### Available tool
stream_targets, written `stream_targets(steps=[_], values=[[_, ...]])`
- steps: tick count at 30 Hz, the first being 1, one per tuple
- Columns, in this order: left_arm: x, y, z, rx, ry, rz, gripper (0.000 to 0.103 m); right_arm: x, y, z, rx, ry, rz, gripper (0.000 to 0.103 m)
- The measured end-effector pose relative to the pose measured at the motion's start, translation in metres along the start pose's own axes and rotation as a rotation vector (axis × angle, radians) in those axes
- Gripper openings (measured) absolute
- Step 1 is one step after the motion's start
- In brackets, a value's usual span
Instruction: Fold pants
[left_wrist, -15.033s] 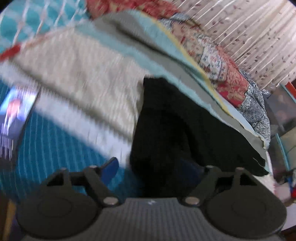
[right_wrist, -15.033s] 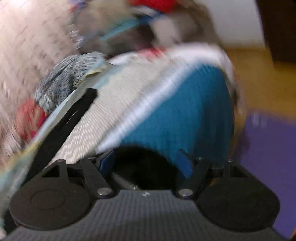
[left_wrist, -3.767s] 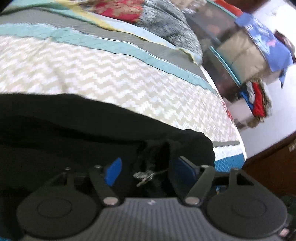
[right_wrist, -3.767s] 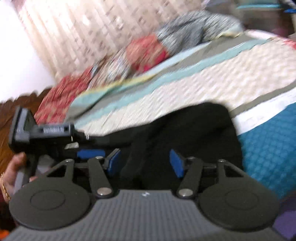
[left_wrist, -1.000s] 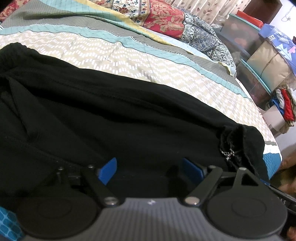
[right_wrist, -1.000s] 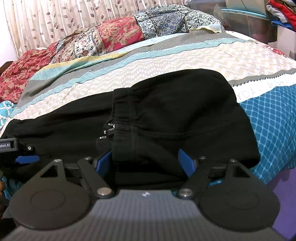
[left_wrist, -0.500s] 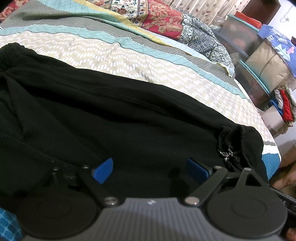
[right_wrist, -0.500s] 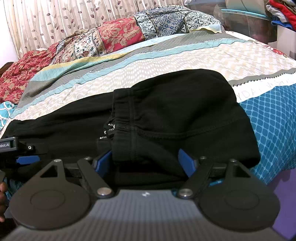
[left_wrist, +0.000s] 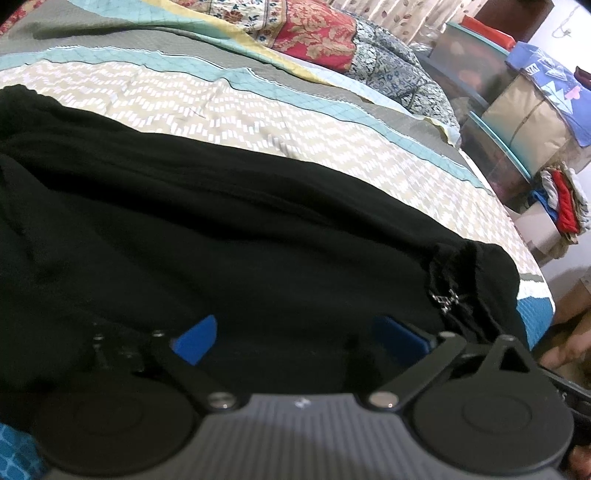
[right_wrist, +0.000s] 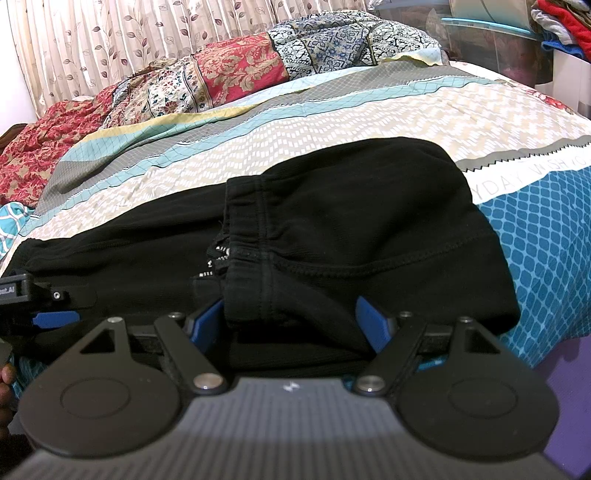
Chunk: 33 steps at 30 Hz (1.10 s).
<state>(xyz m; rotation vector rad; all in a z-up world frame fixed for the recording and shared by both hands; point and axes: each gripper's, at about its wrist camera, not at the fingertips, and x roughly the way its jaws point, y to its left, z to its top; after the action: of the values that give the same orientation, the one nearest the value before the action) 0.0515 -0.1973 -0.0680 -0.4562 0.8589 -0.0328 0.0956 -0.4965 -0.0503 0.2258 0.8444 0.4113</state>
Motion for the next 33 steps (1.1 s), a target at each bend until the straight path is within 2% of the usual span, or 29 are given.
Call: stream_targets(steps=[8, 16, 19, 24, 33], values=[[0.001, -0.007, -0.005, 0.059, -0.006, 0.027, 0.103, 0.001, 0.001, 0.000, 0.001, 0.000, -0.001, 0.080], [-0.012, -0.005, 0.001, 0.071, 0.016, 0.006, 0.103, -0.003, 0.000, 0.002, 0.009, -0.004, -0.008, 0.078], [-0.030, 0.000, 0.005, 0.042, -0.019, -0.027, 0.103, -0.020, 0.007, 0.001, 0.016, -0.069, -0.037, 0.078], [-0.067, 0.016, 0.005, -0.001, -0.097, -0.063, 0.103, -0.038, 0.035, 0.001, -0.098, -0.141, -0.041, 0.078], [-0.111, 0.047, 0.005, -0.092, -0.184, -0.027, 0.103, -0.029, 0.059, 0.001, -0.163, -0.099, 0.038, 0.078]])
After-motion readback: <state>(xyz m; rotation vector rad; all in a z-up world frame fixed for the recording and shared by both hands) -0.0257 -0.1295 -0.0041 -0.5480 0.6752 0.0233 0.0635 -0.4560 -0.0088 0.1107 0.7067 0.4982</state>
